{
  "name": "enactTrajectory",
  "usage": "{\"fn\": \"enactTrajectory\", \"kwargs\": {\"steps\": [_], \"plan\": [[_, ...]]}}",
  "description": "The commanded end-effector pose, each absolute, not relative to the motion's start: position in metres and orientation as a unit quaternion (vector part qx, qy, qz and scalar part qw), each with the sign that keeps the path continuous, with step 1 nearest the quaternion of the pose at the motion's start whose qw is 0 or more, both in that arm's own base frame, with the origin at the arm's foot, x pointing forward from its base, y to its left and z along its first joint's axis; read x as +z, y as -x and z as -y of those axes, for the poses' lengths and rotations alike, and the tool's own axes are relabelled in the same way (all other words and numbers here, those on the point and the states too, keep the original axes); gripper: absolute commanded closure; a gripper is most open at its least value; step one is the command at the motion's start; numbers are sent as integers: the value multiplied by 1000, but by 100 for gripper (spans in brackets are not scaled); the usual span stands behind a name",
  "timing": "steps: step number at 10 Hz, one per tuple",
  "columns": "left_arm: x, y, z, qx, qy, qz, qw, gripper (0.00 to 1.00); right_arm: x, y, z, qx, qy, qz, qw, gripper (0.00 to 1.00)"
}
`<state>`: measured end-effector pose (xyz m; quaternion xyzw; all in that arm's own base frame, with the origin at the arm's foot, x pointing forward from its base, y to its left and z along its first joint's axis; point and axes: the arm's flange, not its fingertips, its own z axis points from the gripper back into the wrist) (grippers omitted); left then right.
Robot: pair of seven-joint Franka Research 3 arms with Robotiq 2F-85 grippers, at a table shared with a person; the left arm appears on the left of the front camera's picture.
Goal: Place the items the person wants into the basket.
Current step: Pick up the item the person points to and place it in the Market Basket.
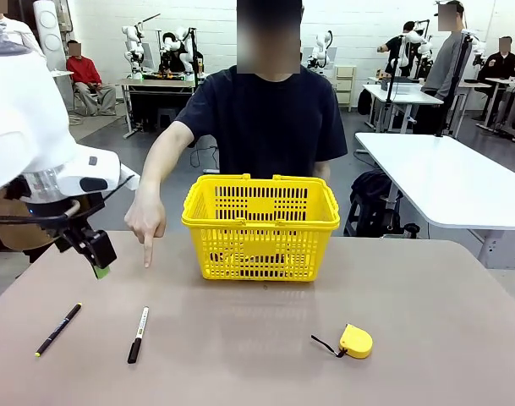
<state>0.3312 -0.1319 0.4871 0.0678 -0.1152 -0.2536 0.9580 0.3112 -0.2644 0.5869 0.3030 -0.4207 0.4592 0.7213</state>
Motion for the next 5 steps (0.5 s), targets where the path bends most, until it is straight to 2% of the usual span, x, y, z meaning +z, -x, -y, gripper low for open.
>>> {"fn": "enactTrajectory", "kwargs": {"steps": [1,3,5], "plan": [[461,-334,142,-183,-49,91,978,0,588,-313,266,463,-306,428,713,0],[430,-336,149,-100,-66,32,992,0,588,-313,266,463,-306,428,713,0],[409,-339,159,-66,-40,32,997,0,588,-313,266,463,-306,428,713,0]]}}
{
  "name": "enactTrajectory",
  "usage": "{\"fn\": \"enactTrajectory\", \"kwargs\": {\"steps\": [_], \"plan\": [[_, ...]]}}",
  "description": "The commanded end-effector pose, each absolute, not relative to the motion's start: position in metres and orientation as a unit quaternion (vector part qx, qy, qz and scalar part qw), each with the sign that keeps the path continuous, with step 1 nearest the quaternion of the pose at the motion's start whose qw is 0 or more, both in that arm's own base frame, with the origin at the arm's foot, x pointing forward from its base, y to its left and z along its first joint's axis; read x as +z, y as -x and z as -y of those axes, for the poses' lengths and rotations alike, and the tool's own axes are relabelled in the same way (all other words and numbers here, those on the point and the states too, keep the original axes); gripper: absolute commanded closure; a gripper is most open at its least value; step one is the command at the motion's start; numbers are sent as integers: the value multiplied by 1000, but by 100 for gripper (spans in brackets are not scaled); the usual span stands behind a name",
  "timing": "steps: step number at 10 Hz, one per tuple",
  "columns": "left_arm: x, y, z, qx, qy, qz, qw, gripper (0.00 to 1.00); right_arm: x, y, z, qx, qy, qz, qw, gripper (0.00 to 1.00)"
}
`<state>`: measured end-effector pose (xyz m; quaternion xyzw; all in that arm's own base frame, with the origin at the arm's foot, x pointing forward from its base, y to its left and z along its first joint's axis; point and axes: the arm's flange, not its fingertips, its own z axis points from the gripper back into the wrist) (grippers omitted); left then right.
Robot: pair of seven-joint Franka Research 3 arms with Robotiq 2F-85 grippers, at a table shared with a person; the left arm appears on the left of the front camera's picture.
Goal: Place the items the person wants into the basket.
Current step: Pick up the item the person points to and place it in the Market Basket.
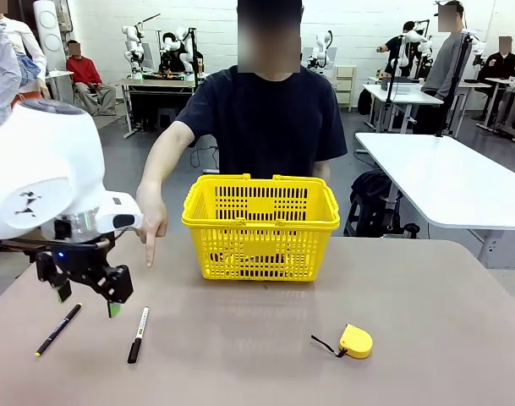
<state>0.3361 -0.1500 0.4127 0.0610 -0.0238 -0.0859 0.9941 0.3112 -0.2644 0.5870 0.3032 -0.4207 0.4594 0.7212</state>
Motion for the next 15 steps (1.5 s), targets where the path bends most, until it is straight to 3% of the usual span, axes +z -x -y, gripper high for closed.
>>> {"fn": "enactTrajectory", "kwargs": {"steps": [1,6,15], "plan": [[400,-337,160,-74,-29,34,996,0,588,-313,266,463,-306,428,713,0],[347,-340,162,-64,-18,40,997,0,588,-313,266,463,-306,428,713,0],[306,-366,149,-39,20,47,998,0,588,-313,266,463,-306,428,713,0]]}}
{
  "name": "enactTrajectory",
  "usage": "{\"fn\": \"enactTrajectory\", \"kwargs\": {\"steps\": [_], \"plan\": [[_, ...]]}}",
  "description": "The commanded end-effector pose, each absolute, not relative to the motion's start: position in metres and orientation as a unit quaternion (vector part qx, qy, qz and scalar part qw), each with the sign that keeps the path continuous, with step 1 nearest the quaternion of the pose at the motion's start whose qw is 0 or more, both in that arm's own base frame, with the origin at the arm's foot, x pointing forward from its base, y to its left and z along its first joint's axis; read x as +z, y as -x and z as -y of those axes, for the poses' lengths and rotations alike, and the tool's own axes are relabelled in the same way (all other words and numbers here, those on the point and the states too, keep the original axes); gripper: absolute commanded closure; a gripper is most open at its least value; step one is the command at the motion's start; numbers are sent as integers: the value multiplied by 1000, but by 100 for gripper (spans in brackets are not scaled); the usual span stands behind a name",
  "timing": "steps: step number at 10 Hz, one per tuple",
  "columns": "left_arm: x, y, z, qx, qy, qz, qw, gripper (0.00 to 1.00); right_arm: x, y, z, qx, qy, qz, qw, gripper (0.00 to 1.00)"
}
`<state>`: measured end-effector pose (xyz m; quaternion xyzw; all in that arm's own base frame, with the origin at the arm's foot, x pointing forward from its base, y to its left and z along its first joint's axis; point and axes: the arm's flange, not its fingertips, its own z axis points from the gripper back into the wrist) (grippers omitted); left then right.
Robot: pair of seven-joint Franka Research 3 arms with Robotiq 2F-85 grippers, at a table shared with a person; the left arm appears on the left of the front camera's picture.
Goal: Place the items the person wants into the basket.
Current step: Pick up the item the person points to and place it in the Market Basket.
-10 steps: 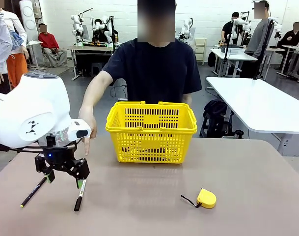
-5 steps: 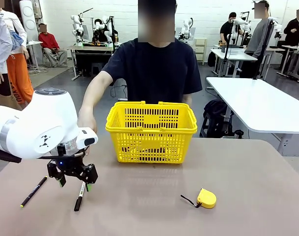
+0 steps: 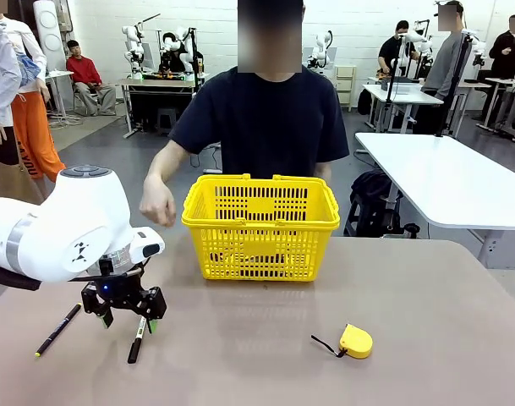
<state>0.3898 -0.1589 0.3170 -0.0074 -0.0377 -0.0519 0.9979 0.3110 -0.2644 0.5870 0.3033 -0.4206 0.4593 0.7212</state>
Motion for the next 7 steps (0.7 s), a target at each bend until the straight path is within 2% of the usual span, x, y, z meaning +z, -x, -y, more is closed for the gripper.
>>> {"fn": "enactTrajectory", "kwargs": {"steps": [1,5,6,7], "plan": [[305,-366,150,-40,19,48,998,0,588,-313,266,463,-306,428,713,0],[300,-367,150,-48,23,43,998,0,588,-313,266,463,-306,428,713,0],[300,-367,150,-54,27,45,997,34,588,-313,266,463,-306,428,713,0],[300,-367,150,-56,29,46,997,57,588,-313,266,463,-306,428,713,0]]}}
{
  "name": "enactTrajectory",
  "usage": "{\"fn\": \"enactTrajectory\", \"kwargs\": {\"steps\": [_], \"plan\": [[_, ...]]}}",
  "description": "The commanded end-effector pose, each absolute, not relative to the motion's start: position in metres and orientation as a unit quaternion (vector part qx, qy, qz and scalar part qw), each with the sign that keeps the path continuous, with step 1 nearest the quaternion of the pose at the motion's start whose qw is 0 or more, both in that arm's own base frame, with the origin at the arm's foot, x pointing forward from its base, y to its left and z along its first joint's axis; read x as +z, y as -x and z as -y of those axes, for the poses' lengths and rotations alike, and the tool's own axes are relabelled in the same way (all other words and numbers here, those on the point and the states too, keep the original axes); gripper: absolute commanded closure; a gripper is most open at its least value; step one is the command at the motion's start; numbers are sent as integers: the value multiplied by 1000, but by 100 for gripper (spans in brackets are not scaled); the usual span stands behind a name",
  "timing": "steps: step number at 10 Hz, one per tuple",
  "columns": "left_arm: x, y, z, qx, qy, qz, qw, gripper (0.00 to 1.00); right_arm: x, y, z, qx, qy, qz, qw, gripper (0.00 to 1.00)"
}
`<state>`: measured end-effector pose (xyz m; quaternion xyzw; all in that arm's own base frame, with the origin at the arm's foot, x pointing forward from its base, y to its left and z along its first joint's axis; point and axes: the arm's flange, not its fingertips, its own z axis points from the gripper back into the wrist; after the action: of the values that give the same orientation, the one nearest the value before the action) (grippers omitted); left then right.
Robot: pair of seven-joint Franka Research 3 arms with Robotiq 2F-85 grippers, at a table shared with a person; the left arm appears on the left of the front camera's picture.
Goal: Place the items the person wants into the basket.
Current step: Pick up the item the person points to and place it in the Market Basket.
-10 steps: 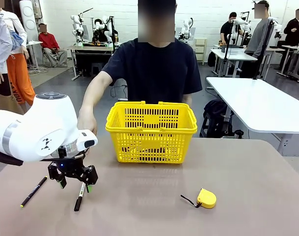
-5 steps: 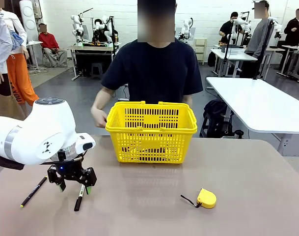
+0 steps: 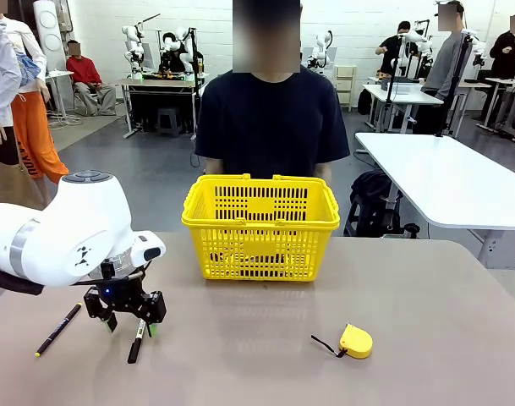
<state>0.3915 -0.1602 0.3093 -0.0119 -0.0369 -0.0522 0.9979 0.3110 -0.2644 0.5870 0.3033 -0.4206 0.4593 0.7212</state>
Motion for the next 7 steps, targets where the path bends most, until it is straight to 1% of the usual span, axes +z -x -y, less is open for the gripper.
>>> {"fn": "enactTrajectory", "kwargs": {"steps": [1,2,4,5,6,7], "plan": [[300,-367,150,-58,29,47,997,91,588,-313,266,463,-306,428,713,0],[301,-367,150,-59,28,47,997,100,588,-313,266,463,-306,428,713,0],[300,-367,151,-60,28,47,997,100,588,-313,266,463,-306,428,713,0],[301,-367,151,-60,28,47,997,92,588,-313,266,463,-306,428,713,0],[301,-367,151,-61,28,46,997,100,588,-313,266,463,-306,428,713,0],[301,-367,151,-62,28,45,997,100,588,-313,266,463,-306,428,713,0]]}}
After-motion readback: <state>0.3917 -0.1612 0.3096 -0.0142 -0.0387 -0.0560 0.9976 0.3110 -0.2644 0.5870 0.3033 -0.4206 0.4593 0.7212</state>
